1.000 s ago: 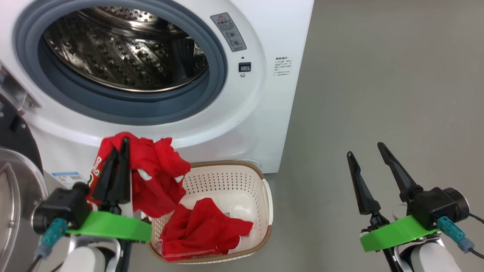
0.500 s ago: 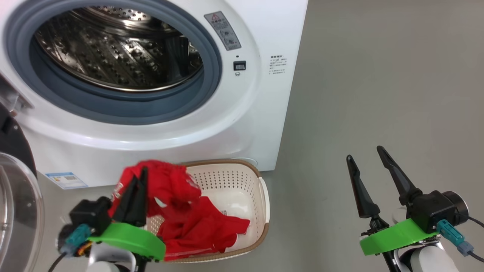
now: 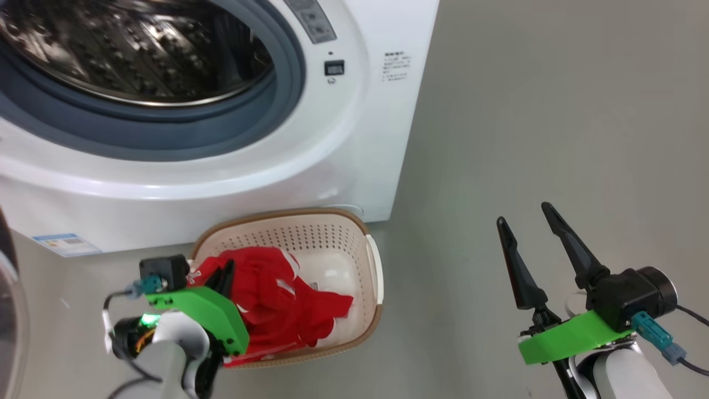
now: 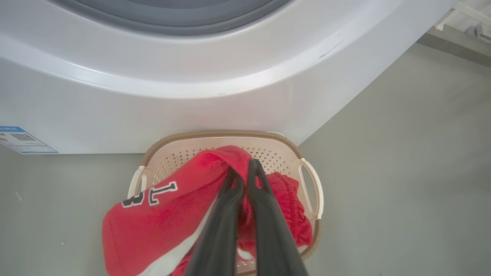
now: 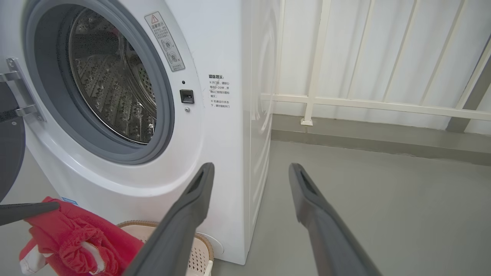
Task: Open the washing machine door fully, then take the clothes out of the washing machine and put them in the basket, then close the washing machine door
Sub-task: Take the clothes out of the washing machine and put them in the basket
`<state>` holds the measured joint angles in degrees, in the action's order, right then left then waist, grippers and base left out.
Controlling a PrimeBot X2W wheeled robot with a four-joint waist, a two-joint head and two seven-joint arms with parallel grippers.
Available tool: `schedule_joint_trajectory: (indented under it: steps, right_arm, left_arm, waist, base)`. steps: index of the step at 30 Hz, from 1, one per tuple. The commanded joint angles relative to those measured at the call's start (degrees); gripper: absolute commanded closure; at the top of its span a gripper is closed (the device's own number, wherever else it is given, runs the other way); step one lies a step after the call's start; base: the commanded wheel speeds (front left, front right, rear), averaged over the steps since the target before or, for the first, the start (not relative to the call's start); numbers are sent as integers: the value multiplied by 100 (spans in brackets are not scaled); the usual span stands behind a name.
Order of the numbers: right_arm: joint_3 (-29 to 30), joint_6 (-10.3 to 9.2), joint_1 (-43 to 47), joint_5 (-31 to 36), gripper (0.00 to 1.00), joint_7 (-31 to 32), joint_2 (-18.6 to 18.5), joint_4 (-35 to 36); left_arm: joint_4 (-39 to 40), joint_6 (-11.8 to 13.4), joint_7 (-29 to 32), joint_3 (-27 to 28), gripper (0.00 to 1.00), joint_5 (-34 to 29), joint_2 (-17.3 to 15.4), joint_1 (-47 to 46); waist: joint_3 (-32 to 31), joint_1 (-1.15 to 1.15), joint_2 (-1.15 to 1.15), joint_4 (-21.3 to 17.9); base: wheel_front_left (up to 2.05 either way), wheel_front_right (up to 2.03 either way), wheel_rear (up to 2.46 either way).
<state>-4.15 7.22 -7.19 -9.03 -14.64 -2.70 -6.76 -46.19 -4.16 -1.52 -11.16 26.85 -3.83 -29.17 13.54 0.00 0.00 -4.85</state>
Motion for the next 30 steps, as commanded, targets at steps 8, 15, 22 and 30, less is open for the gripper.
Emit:
schedule_joint_trajectory:
  steps: [8, 15, 22, 30]
  right_arm:
    - [-182, 26, -322, 16, 0, -36, -18, 150]
    - [-253, 26, -536, -43, 0, -36, -18, 207]
    - [-280, 26, -693, -108, 0, -36, -18, 236]
    - [-279, 26, -761, -193, 0, -36, -18, 253]
  left_arm:
    - [-1252, -178, 314, 73, 100, 102, -263, -968]
    - [-2095, -268, 627, -19, 100, 177, -389, -1519]
    - [-2493, -302, 715, -93, 0, 226, -491, -1802]
    - [-2651, -291, 565, -141, 0, 246, -604, -1874]
  waist:
    - [618, 0, 0, -357]
    - [1086, 0, 0, -538]
    - [1413, 0, 0, -667]
    - [1571, 0, 0, -755]
  base:
    - [0, 0, 0]
    - [0, 0, 0]
    - [0, 0, 0]
    - [0, 0, 0]
